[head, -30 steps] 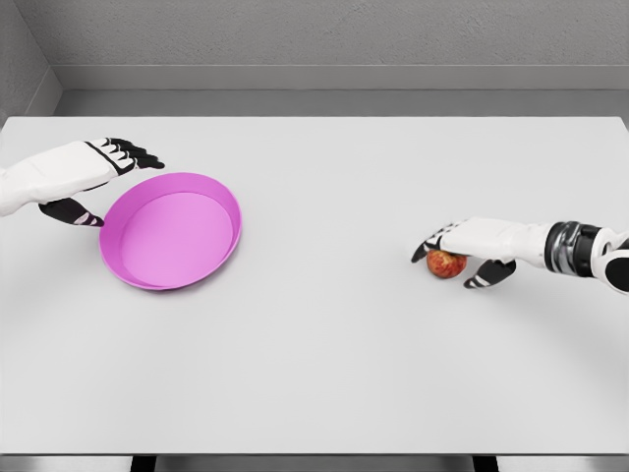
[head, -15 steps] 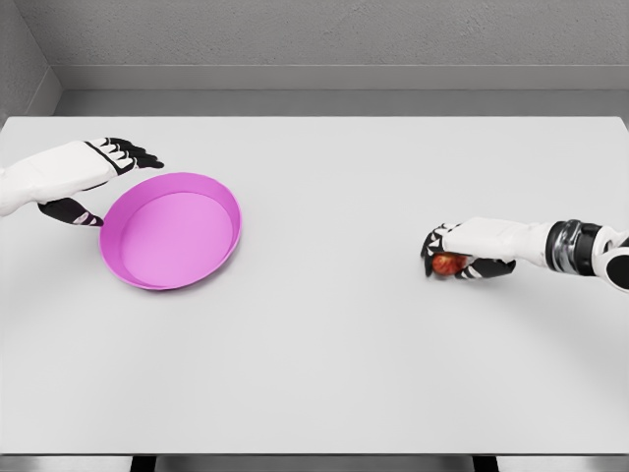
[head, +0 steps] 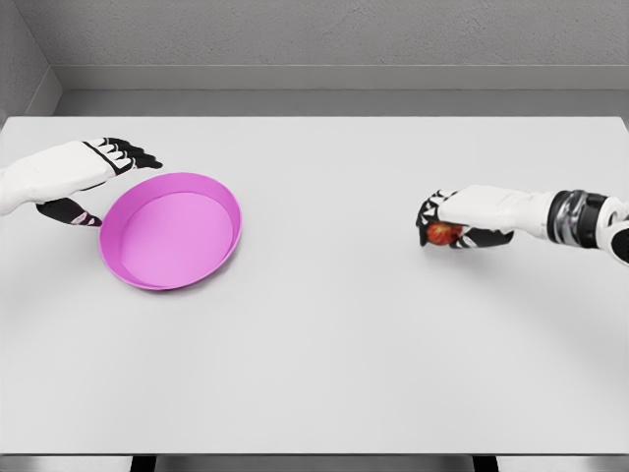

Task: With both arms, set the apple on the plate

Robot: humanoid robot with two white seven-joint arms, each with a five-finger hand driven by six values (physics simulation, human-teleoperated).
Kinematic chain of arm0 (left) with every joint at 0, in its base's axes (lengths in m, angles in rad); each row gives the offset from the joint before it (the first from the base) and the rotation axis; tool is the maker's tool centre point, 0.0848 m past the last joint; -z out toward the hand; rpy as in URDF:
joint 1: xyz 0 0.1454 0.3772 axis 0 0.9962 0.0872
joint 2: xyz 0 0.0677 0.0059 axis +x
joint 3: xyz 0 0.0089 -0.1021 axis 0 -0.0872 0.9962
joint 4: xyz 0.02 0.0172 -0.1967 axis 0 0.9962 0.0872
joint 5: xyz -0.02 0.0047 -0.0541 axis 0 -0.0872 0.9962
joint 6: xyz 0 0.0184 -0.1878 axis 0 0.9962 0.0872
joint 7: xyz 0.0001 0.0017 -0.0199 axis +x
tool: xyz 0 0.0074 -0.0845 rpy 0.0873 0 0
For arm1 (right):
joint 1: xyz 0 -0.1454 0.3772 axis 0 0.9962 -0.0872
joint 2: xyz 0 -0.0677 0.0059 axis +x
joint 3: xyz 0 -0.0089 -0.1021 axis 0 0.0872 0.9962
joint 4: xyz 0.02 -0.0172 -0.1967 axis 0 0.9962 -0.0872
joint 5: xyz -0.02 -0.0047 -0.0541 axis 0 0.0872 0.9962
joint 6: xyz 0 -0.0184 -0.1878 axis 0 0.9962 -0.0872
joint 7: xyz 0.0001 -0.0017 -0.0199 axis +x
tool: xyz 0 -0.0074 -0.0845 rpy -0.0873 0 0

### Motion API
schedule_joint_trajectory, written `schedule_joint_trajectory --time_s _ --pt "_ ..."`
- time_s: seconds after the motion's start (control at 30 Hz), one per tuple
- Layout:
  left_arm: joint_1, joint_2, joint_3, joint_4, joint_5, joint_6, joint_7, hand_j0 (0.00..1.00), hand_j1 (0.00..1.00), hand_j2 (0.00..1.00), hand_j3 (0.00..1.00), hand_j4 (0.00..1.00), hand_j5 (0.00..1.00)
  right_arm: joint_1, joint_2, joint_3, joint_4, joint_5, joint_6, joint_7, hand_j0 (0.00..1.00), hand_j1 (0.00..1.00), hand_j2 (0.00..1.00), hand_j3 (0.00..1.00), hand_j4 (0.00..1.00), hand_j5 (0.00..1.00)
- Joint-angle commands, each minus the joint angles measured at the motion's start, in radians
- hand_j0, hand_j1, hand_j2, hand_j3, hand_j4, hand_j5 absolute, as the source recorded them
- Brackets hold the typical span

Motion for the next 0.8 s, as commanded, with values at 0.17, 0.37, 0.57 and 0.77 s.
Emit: schedule_joint_trajectory --time_s 0.17,0.37,0.57,0.77 --pt "0.000 0.002 0.001 0.000 0.007 0.002 0.001 1.00 1.00 1.00 1.00 1.00 1.00 -0.023 0.081 -0.009 -0.033 -0.003 0.000 -0.001 0.44 0.44 0.44 0.44 0.44 0.44" --pt "0.000 0.003 0.001 0.000 0.007 0.002 0.001 1.00 1.00 1.00 1.00 1.00 1.00 -0.040 0.170 -0.006 -0.050 -0.004 0.000 -0.001 0.44 0.44 0.44 0.44 0.44 0.44" --pt "0.000 0.005 0.001 0.000 0.007 0.002 0.001 1.00 1.00 1.00 1.00 1.00 1.00 -0.046 0.228 0.001 -0.050 -0.001 -0.001 -0.001 0.44 0.44 0.44 0.44 0.44 0.44" --pt "0.000 0.005 0.001 0.000 0.007 0.002 0.002 1.00 1.00 1.00 1.00 1.00 1.00 -0.046 0.271 0.008 -0.053 0.000 0.000 -0.001 0.44 0.44 0.44 0.44 0.44 0.44"
